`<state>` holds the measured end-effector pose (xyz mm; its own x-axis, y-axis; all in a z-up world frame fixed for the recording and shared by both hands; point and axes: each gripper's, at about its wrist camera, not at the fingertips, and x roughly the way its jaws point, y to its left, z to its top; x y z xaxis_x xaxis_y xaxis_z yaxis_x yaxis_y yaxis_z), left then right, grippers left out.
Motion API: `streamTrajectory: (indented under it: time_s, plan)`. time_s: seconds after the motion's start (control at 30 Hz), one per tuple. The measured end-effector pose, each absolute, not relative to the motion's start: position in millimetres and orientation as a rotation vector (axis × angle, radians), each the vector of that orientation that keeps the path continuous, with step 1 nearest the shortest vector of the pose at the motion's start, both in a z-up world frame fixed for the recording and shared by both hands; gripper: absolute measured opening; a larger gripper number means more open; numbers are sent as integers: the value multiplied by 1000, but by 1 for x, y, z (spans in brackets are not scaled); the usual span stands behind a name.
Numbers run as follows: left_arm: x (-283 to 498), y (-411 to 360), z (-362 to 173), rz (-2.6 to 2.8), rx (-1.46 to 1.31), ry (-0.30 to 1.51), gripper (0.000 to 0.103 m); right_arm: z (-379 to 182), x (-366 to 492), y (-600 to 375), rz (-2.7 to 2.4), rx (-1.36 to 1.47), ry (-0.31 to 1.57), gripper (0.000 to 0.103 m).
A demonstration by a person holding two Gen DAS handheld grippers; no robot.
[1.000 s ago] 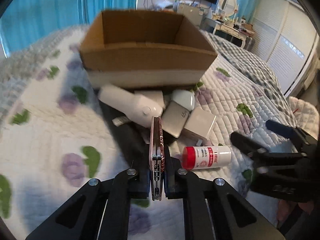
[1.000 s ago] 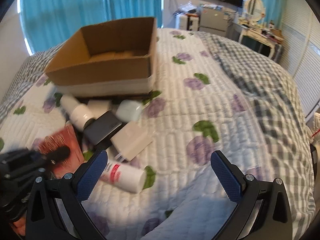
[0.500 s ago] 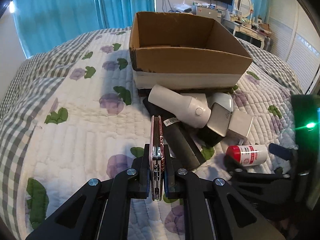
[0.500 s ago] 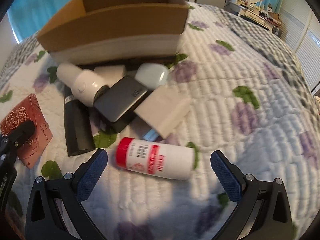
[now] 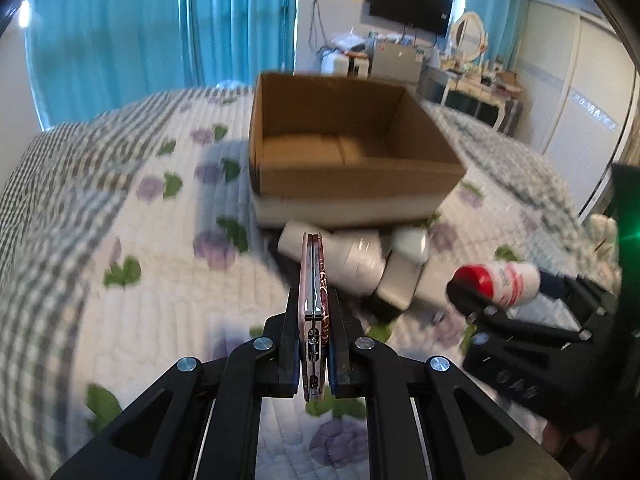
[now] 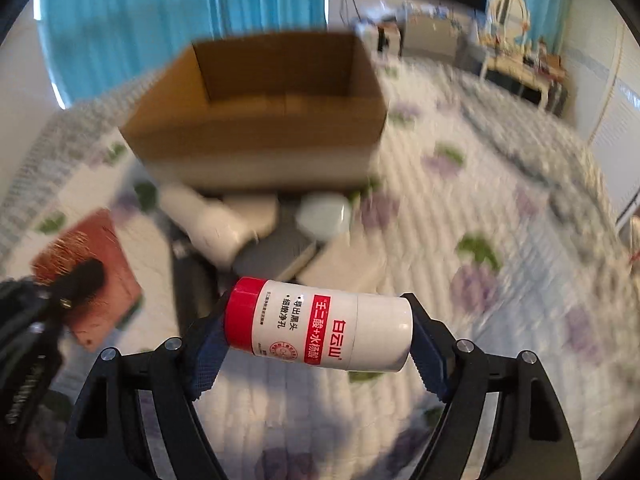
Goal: Organize rigid objects
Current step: 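Lower the phone into the box and open the left gripper while the right drops the bottle in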
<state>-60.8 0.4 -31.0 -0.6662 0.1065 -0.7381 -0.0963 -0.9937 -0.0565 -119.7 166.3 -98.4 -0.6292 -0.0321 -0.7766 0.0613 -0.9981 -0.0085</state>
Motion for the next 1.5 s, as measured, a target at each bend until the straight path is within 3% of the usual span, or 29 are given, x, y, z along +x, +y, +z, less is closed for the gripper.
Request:
streamTrajectory:
  time_s: [0.27,0.43,0.53,0.87,0.93,1.0,1.03,1.4,1.5]
  plan:
    - [-115,2,53,2838,-1000,25,10,12,-166,171,-2822,987,108,79]
    - [-171,14,60,2842,-976,100,10,45,-211,167,-2831,878,122,79]
    - [-203,24,38,2856,-1000,197,10,39,-244,168,-2833,895,120,79]
    - [-243,30,-30,2787,-1128,179,13,-22,-295,181,-2780,1016,108,79]
    - [-242,33,-27,2792,-1116,187,20,-28,-296,185,-2772,1020,92,79]
    - [-242,30,-21,2802,-1111,166,43,-29,-299,187,-2767,1020,86,79]
    - [-240,27,-18,2814,-1103,148,46,-29,-299,187,-2767,1019,91,79]
    - [-208,-3,15,2871,-1036,32,46,-49,-314,178,-2733,1079,91,80]
    - [-197,-6,20,2874,-1026,34,46,-44,-302,172,-2759,1021,116,92]
